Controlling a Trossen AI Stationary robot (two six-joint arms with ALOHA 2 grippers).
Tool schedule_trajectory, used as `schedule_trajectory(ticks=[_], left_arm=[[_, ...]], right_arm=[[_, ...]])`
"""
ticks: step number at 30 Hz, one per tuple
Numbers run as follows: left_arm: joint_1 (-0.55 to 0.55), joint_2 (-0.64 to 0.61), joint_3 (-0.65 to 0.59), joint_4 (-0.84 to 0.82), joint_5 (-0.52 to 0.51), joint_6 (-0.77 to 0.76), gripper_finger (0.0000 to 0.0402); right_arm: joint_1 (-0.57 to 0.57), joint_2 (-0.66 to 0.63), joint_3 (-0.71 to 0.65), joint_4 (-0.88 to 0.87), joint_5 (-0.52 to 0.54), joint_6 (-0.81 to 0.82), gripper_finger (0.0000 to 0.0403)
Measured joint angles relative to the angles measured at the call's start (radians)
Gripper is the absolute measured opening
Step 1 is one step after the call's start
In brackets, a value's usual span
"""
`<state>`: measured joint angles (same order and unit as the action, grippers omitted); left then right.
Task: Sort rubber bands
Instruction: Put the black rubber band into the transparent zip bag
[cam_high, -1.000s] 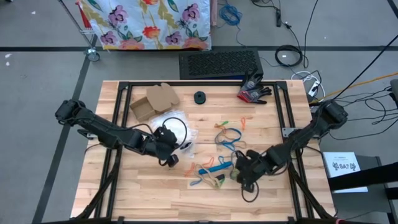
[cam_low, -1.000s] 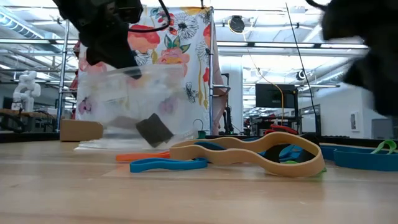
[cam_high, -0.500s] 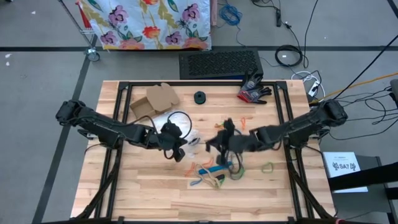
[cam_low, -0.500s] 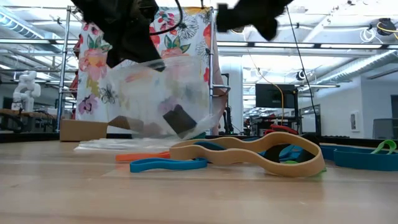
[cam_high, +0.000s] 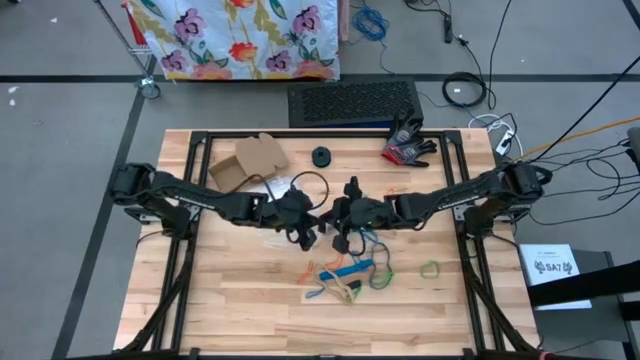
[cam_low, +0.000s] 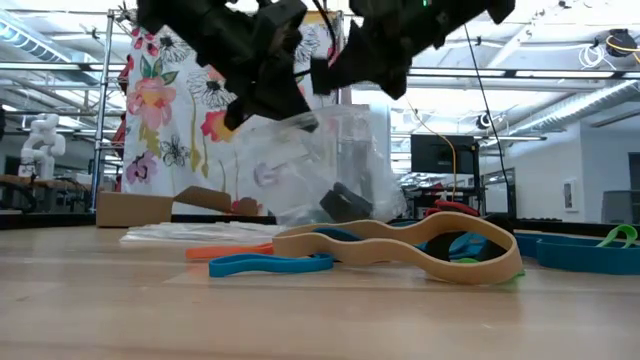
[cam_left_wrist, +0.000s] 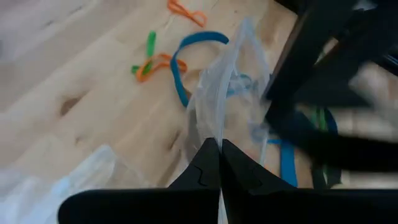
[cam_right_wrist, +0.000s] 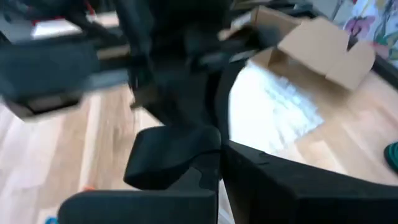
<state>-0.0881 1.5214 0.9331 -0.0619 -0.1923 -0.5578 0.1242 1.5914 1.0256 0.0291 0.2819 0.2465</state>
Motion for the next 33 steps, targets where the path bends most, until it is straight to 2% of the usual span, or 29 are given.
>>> schedule_trajectory(ticks=[8, 13, 15, 18, 19, 23, 28, 33], left_arm=[[0.008, 0.017, 0.041, -0.01, 0.024, 0.068, 0.0], [0.009, 0.012, 0.048, 0.012, 0.008, 0.07, 0.0], [0.009, 0.013, 0.047, 0.01, 0.001, 0.07, 0.0], [0.011, 0.013, 0.049, 0.021, 0.031, 0.07, 0.0], [0.01, 0.013, 0.049, 0.02, 0.036, 0.072, 0.0], [0.013, 0.013, 0.049, 0.021, 0.035, 0.078, 0.0], [0.03, 0.013, 0.049, 0.032, 0.031, 0.094, 0.0], [0.033, 0.013, 0.049, 0.023, 0.032, 0.098, 0.0]], right_arm=[[-0.029, 0.037, 0.003, -0.132, -0.021, 0.11, 0.0], [-0.06, 0.04, -0.001, -0.179, -0.181, 0.134, 0.0], [-0.066, 0.04, 0.0, -0.179, -0.143, 0.13, 0.0], [-0.074, 0.041, -0.001, -0.155, -0.01, 0.12, 0.0], [-0.078, 0.041, -0.001, -0.129, -0.005, 0.114, 0.0], [-0.109, 0.041, 0.0, -0.129, -0.191, 0.126, 0.0], [-0.147, 0.041, 0.0, -0.197, -0.152, 0.155, 0.0], [-0.148, 0.041, 0.0, -0.134, -0.227, 0.075, 0.002]])
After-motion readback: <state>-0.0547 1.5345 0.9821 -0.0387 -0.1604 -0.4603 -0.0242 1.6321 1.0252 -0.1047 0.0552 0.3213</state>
